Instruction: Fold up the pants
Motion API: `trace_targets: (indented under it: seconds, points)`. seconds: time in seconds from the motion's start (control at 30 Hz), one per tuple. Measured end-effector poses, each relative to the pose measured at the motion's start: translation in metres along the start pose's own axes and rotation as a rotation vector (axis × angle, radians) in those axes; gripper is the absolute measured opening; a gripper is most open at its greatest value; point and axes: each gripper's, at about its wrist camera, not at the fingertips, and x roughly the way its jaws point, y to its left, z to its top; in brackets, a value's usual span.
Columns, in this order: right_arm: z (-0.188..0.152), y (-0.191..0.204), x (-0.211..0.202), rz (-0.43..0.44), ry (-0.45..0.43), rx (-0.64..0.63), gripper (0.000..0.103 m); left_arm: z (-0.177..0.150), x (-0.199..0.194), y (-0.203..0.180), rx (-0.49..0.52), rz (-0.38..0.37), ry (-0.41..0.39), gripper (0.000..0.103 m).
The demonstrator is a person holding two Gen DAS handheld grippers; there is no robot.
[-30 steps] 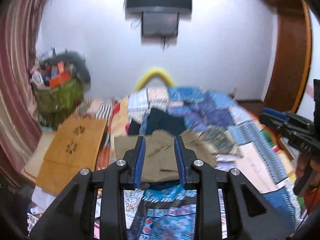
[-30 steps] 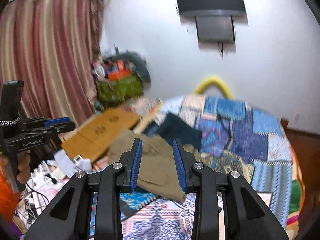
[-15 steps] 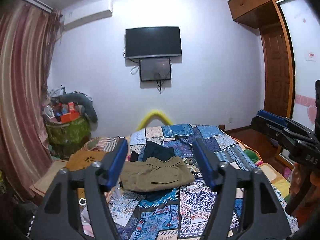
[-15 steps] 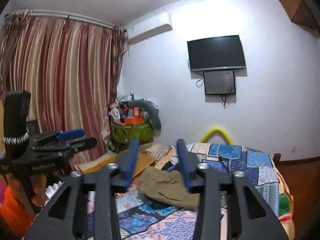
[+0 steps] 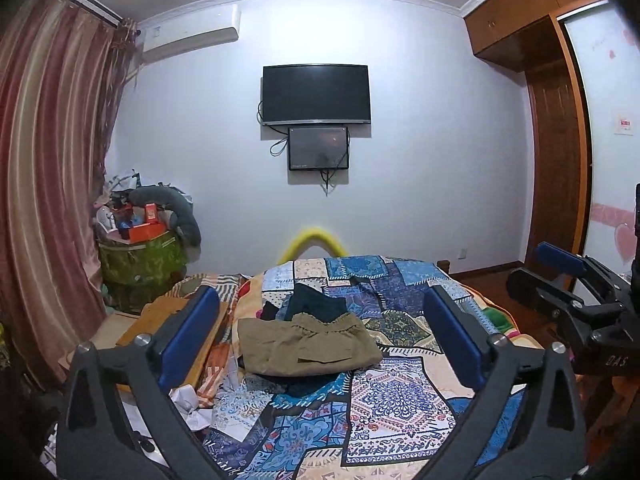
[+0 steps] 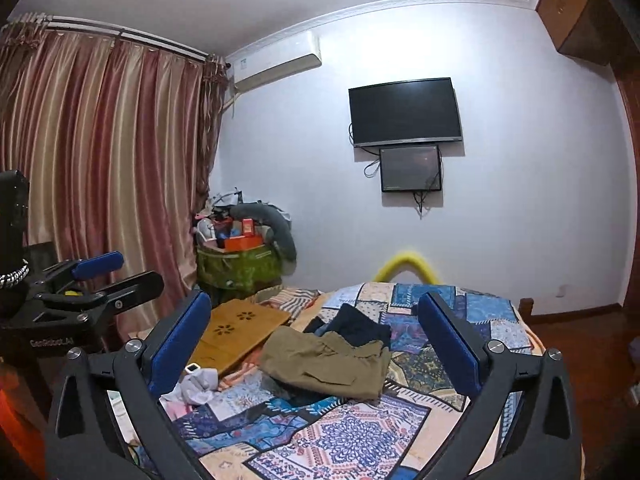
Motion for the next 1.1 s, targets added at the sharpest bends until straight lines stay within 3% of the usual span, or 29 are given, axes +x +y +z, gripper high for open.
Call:
trace_targets:
  seconds: [1.1]
  points:
    - [-0.012,-0.004,-0.010,-0.031,0.034,0.008,0.103,-0.009,0.013,0.002,-0.016,0.004,0.026,0.103]
